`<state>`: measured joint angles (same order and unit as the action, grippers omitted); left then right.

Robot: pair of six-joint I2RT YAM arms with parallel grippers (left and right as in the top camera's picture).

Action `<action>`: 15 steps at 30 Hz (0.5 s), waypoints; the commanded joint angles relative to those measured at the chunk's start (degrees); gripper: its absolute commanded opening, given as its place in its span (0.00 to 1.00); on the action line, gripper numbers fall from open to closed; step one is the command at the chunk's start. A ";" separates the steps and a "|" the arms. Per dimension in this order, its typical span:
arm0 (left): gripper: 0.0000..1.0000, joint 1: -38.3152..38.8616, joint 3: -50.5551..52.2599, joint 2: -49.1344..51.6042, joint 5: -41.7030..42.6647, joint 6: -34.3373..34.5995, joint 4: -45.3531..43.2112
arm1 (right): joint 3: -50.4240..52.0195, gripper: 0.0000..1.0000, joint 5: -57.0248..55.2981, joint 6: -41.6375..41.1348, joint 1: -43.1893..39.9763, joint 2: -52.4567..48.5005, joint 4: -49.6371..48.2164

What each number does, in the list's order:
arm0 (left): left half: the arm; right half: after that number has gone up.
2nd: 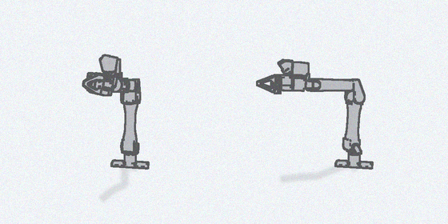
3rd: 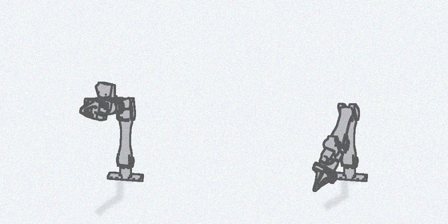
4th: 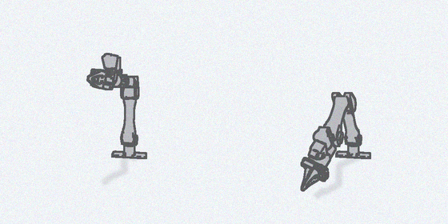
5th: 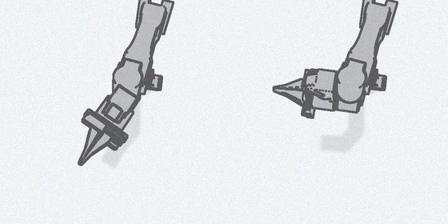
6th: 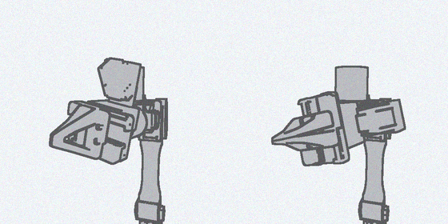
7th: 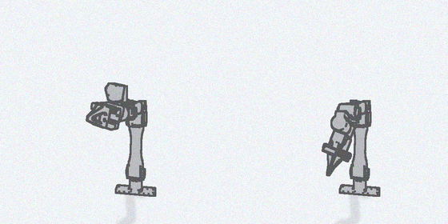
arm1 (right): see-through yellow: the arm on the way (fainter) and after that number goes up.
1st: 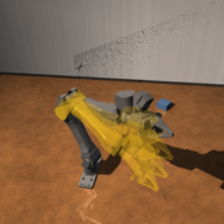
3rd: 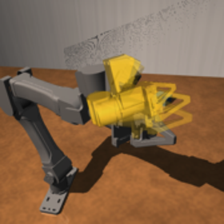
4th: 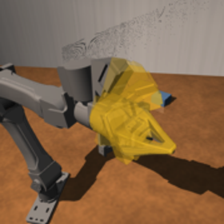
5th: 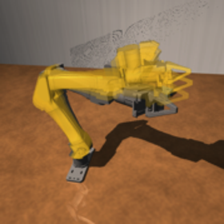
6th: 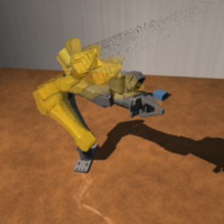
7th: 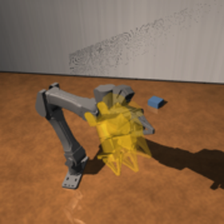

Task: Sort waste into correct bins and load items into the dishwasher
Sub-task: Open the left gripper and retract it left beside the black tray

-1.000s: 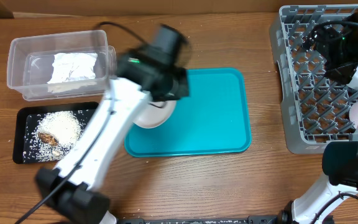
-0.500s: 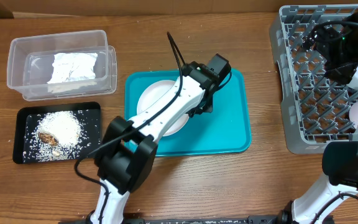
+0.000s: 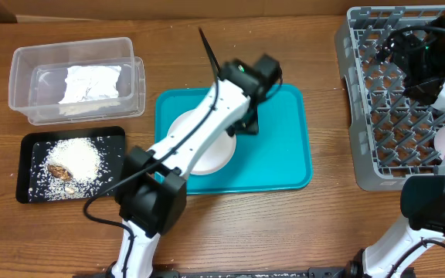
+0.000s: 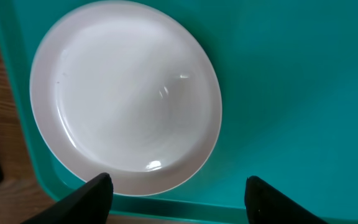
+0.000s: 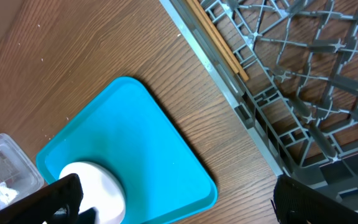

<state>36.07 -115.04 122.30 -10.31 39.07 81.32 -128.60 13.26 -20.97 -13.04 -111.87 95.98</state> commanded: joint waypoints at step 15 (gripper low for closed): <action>1.00 -26.49 -25.70 -3.96 13.09 -7.26 15.50 | -1.01 1.00 -0.17 -0.28 -0.17 1.07 -0.33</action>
<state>12.82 -139.55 120.53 -4.08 37.39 96.51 -128.60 13.28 -20.97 -13.04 -111.87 95.94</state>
